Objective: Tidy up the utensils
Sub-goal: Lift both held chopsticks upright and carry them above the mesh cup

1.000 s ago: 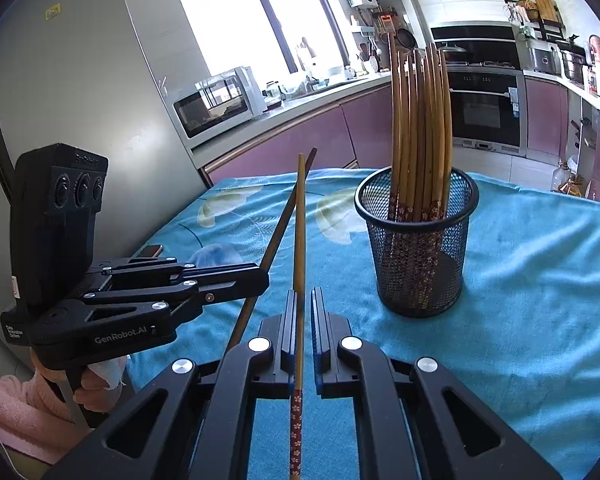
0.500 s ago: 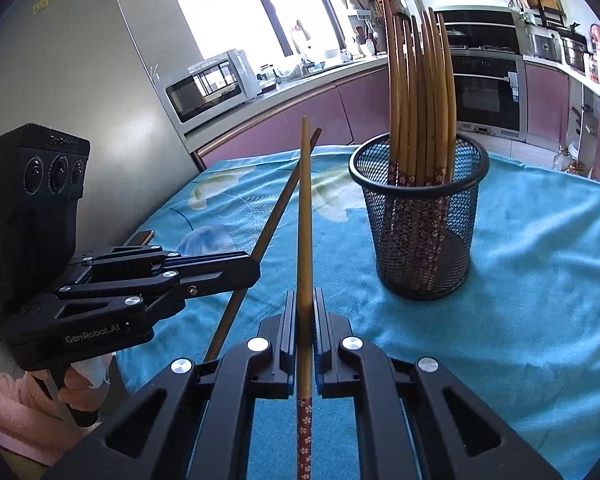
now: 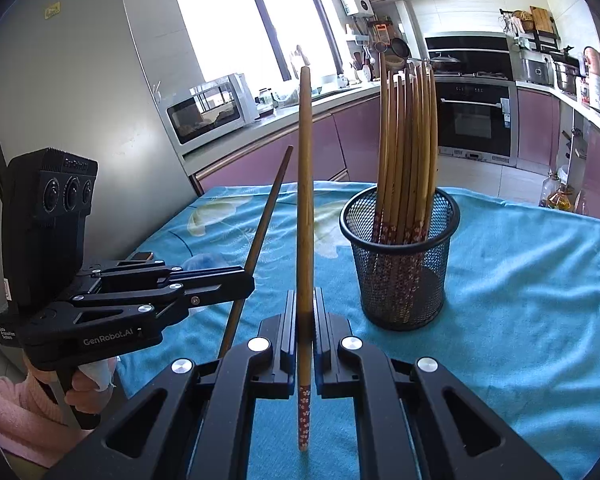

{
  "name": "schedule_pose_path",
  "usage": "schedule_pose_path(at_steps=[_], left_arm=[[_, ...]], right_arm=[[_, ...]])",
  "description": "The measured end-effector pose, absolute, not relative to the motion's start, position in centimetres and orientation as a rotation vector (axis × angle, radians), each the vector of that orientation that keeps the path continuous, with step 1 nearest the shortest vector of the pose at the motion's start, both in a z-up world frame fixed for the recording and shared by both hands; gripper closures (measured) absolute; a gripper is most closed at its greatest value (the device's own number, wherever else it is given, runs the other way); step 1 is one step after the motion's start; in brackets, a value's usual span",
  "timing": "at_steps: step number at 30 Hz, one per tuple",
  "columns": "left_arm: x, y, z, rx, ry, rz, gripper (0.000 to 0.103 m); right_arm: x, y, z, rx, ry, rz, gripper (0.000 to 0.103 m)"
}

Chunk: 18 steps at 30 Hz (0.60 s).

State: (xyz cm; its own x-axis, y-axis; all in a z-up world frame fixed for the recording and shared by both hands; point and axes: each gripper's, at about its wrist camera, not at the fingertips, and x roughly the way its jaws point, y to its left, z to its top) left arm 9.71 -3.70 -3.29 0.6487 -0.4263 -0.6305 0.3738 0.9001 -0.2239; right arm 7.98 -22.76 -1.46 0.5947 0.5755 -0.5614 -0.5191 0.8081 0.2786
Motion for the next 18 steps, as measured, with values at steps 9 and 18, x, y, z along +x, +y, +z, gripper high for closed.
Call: schedule_pose_path(at_steps=[9, 18], left_arm=[[9.8, -3.1, -1.9, -0.095, 0.699, -0.465, 0.095], [10.4, -2.6, 0.8, -0.119, 0.643, -0.485, 0.095]], right_arm=[[8.4, -24.0, 0.5, 0.090, 0.631, 0.615, 0.097], [9.5, -25.2, 2.9, 0.101, 0.574, 0.592, 0.097]])
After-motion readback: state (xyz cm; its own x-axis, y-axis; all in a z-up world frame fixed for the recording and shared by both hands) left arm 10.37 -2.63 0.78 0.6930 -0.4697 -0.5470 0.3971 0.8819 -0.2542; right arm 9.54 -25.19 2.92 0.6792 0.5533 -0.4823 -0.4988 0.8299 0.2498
